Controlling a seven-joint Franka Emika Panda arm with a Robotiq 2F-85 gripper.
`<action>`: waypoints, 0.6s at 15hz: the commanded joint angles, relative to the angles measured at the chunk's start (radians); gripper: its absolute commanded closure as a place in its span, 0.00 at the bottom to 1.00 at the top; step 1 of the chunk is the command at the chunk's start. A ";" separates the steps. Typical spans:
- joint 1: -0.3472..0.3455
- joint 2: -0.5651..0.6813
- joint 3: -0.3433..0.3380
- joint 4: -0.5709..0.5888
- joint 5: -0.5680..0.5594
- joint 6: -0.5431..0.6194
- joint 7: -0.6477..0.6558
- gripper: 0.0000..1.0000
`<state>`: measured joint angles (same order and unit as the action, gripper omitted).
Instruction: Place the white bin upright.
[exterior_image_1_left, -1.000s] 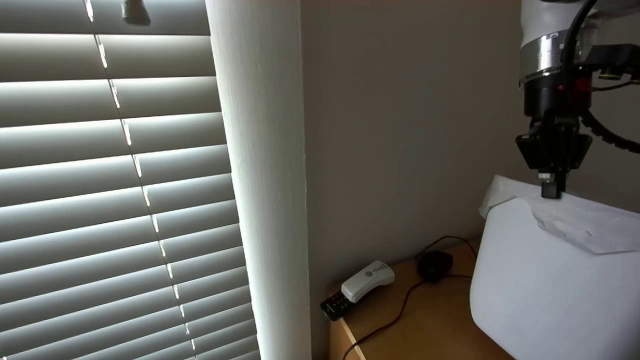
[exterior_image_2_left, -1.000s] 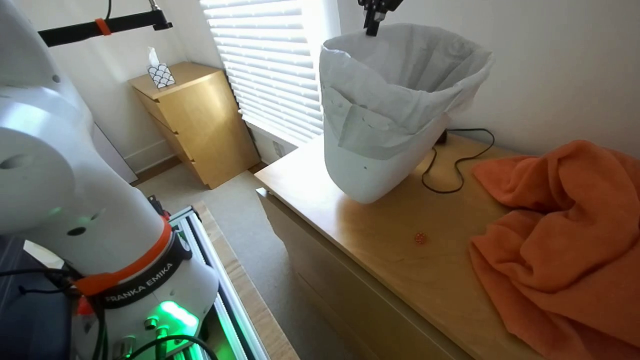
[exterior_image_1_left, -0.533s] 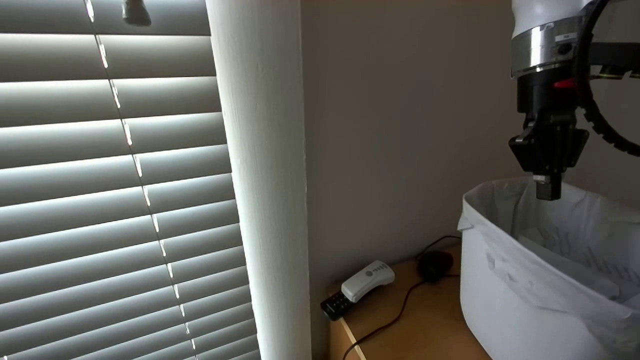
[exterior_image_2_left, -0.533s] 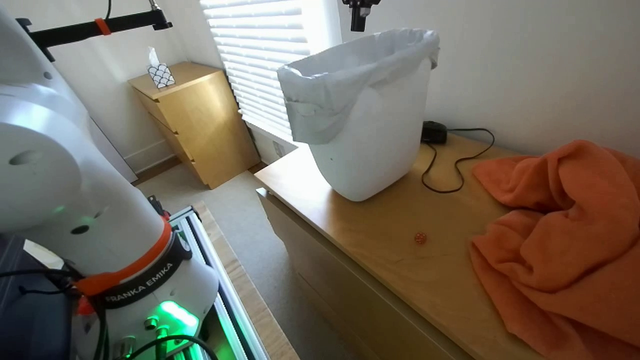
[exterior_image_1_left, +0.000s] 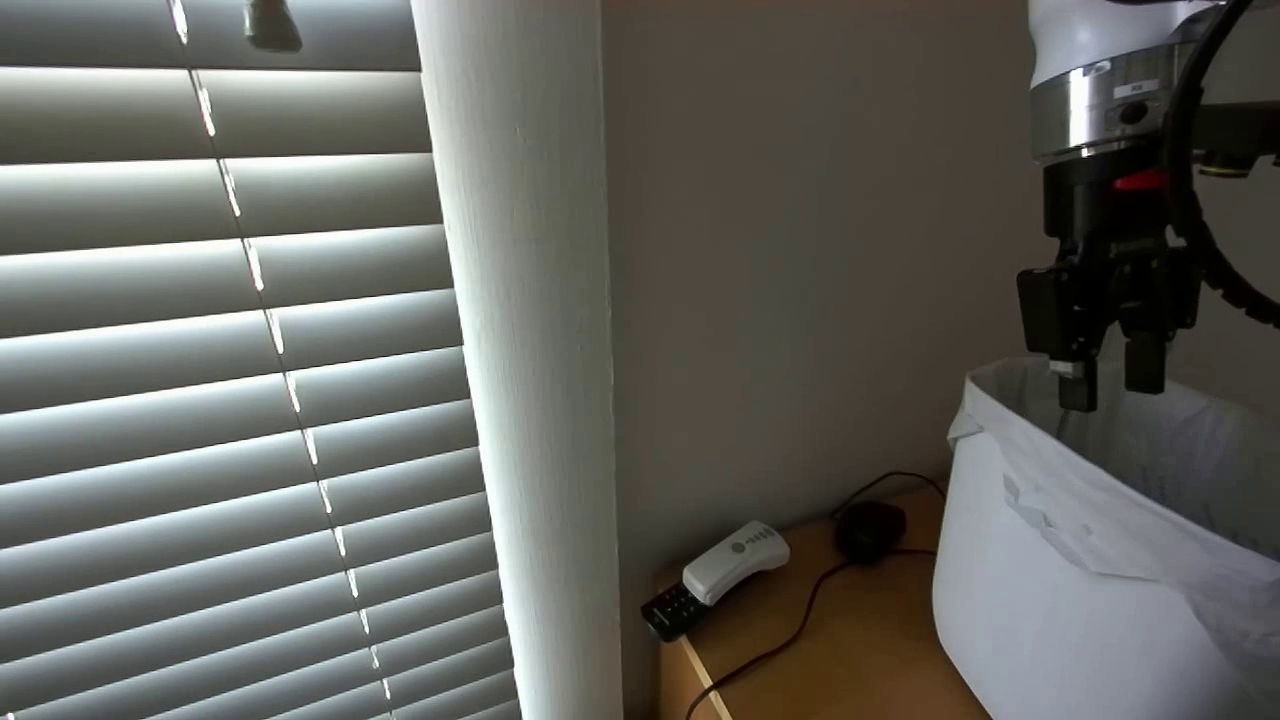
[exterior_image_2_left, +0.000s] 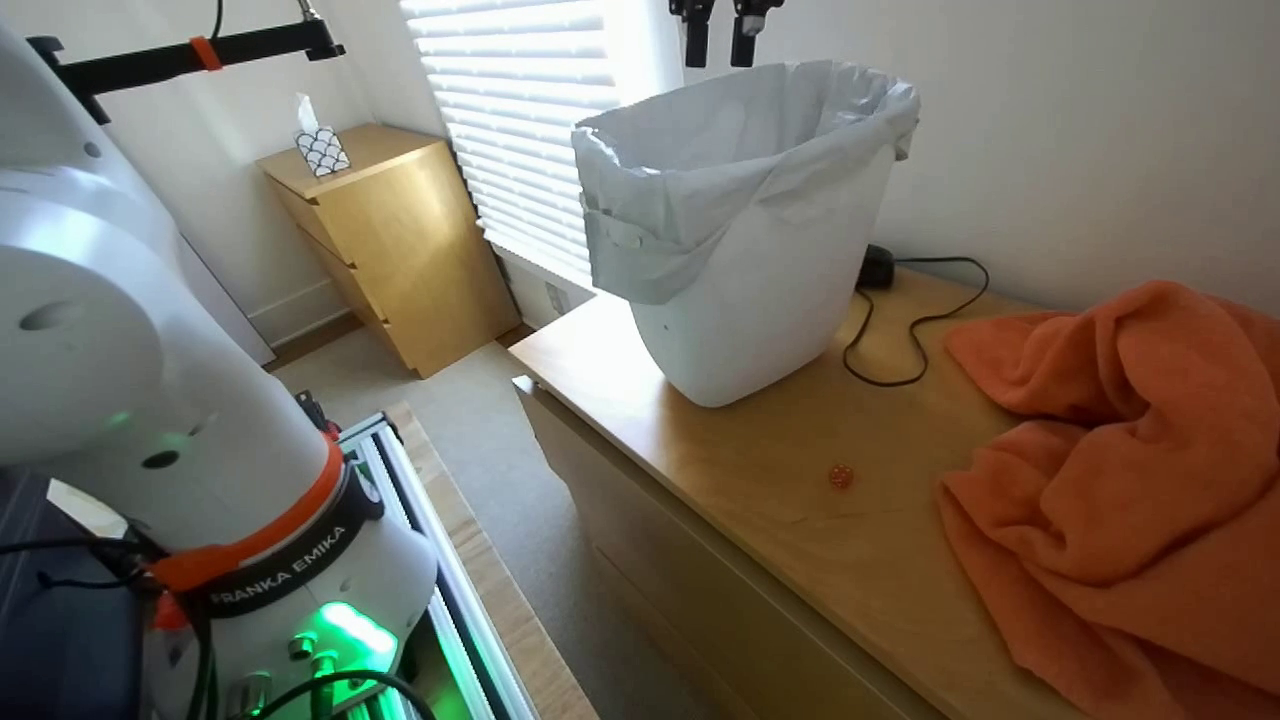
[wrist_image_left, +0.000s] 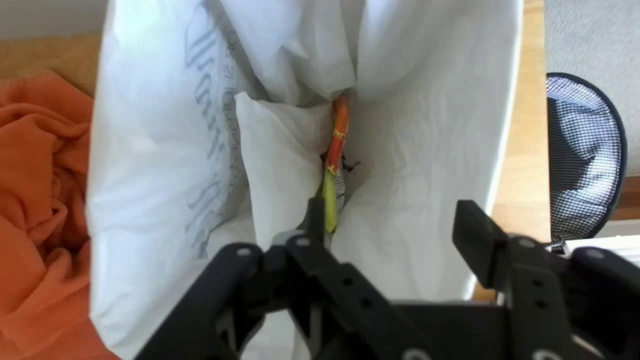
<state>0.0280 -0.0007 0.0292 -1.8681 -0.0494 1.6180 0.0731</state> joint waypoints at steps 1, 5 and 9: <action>-0.002 -0.059 -0.002 -0.053 -0.027 0.026 0.040 0.01; -0.012 -0.110 -0.010 -0.065 -0.016 0.027 0.082 0.00; -0.030 -0.197 -0.018 -0.094 -0.035 0.033 0.103 0.01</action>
<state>0.0090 -0.0983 0.0180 -1.8915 -0.0603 1.6185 0.1505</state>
